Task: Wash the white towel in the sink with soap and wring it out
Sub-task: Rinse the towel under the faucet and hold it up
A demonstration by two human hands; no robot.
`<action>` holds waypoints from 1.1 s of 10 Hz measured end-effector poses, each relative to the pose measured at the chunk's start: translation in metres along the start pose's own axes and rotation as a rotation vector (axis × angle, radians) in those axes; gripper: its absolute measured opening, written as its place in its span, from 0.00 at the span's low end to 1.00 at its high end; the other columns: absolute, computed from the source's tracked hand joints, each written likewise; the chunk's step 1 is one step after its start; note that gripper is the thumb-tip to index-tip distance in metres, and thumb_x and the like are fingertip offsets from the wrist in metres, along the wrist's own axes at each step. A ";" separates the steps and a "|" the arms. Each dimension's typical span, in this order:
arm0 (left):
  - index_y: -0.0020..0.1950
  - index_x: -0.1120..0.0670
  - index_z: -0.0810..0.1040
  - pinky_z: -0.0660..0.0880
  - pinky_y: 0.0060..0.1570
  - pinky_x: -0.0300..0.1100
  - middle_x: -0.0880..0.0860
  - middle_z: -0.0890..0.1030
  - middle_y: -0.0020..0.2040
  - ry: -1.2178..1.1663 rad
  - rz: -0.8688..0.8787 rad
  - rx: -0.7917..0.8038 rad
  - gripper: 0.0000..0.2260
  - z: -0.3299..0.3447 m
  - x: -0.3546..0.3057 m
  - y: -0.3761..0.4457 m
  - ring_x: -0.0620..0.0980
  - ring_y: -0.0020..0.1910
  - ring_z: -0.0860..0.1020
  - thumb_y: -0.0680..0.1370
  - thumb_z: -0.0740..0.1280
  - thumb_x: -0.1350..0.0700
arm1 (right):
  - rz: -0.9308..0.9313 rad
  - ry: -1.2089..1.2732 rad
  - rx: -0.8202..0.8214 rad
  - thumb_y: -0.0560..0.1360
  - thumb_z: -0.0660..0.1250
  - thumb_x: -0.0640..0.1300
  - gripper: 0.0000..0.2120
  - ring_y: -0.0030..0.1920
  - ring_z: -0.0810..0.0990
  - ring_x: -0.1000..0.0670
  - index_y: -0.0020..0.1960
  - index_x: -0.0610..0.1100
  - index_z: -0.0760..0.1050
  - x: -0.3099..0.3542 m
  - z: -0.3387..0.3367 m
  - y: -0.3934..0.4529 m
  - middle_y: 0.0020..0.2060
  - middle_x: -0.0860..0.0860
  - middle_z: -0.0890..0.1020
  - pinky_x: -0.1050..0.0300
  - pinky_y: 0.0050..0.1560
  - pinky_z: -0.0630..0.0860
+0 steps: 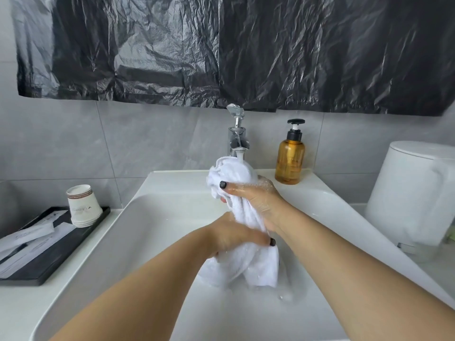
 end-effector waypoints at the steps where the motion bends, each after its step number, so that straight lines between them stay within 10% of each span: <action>1: 0.64 0.57 0.77 0.78 0.49 0.37 0.50 0.80 0.47 0.045 0.015 -0.056 0.23 0.002 -0.004 0.001 0.45 0.45 0.79 0.71 0.77 0.55 | -0.023 -0.058 0.006 0.64 0.81 0.41 0.24 0.38 0.85 0.48 0.57 0.42 0.79 0.002 0.000 -0.003 0.41 0.46 0.86 0.52 0.43 0.82; 2: 0.62 0.59 0.78 0.75 0.36 0.33 0.48 0.77 0.40 0.118 -0.013 -0.115 0.18 0.003 -0.005 0.000 0.44 0.37 0.75 0.73 0.74 0.57 | 0.017 -0.237 -0.070 0.59 0.80 0.44 0.21 0.41 0.85 0.51 0.52 0.51 0.81 0.000 -0.005 -0.002 0.41 0.52 0.86 0.52 0.45 0.83; 4: 0.59 0.53 0.78 0.78 0.42 0.40 0.48 0.78 0.43 0.081 0.069 -0.298 0.20 -0.007 -0.013 0.000 0.48 0.41 0.78 0.69 0.76 0.55 | -0.047 -0.118 0.004 0.64 0.72 0.31 0.18 0.41 0.86 0.49 0.50 0.45 0.80 0.016 0.008 -0.003 0.43 0.46 0.86 0.57 0.41 0.82; 5: 0.65 0.52 0.73 0.81 0.51 0.50 0.52 0.80 0.54 -0.123 0.085 -0.445 0.34 -0.020 -0.014 -0.002 0.53 0.51 0.82 0.60 0.77 0.49 | -0.151 -0.076 0.070 0.70 0.75 0.35 0.13 0.34 0.84 0.54 0.51 0.44 0.77 0.030 0.011 -0.003 0.36 0.51 0.86 0.62 0.36 0.80; 6: 0.61 0.51 0.74 0.80 0.47 0.47 0.49 0.81 0.52 -0.342 0.083 -0.512 0.25 -0.033 -0.013 -0.005 0.49 0.49 0.81 0.67 0.79 0.54 | -0.098 -0.178 -0.006 0.59 0.77 0.59 0.22 0.47 0.83 0.50 0.46 0.47 0.84 0.021 0.001 0.009 0.44 0.50 0.86 0.53 0.53 0.77; 9: 0.46 0.56 0.81 0.79 0.50 0.44 0.52 0.84 0.44 -1.122 0.051 -0.497 0.14 -0.056 -0.015 0.003 0.53 0.42 0.83 0.64 0.76 0.52 | 0.527 0.011 0.019 0.72 0.62 0.60 0.19 0.31 0.77 0.47 0.39 0.46 0.80 -0.027 -0.002 -0.006 0.30 0.48 0.79 0.55 0.44 0.73; 10: 0.50 0.59 0.83 0.81 0.54 0.49 0.57 0.86 0.48 -1.175 0.146 -0.531 0.14 -0.053 -0.034 -0.003 0.54 0.47 0.86 0.70 0.76 0.53 | 0.551 0.148 0.003 0.68 0.61 0.71 0.32 0.51 0.83 0.42 0.50 0.45 0.85 -0.024 0.014 -0.005 0.46 0.45 0.86 0.47 0.59 0.75; 11: 0.41 0.58 0.80 0.80 0.42 0.44 0.53 0.83 0.34 -1.252 0.200 -0.540 0.09 -0.055 -0.056 -0.010 0.51 0.34 0.84 0.74 0.74 0.53 | 0.683 0.159 -0.102 0.64 0.53 0.79 0.42 0.52 0.81 0.33 0.56 0.46 0.83 -0.038 0.011 -0.018 0.51 0.39 0.84 0.35 0.51 0.77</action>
Point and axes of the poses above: each hand's wrist, its own y-axis towards the middle knuckle, its own z-axis out of the palm, x = y × z, the point moved 6 cm from there along y, towards the middle knuckle
